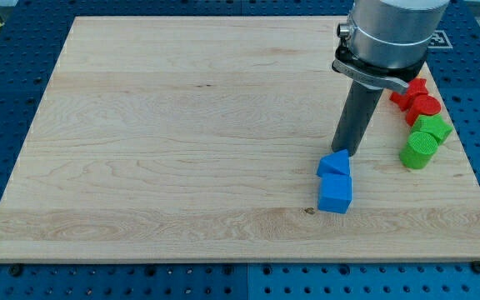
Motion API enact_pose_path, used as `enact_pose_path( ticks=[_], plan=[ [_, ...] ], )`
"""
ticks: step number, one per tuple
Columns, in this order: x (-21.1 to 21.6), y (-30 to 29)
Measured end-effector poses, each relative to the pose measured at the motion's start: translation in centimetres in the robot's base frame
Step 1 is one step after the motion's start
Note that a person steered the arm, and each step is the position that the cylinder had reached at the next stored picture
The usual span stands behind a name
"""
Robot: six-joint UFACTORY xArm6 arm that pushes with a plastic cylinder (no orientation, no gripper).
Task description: Nudge the blue triangle slightly left
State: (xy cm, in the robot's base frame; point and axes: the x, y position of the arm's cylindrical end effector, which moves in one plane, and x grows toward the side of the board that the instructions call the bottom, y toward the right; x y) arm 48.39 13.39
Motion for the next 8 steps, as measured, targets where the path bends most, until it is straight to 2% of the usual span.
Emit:
enact_pose_path(
  ticks=[2,4,5,8],
  plan=[
    [2.1,2.0],
    [1.8,3.9],
    [5.7,4.7],
    [4.0,0.7]
  ],
)
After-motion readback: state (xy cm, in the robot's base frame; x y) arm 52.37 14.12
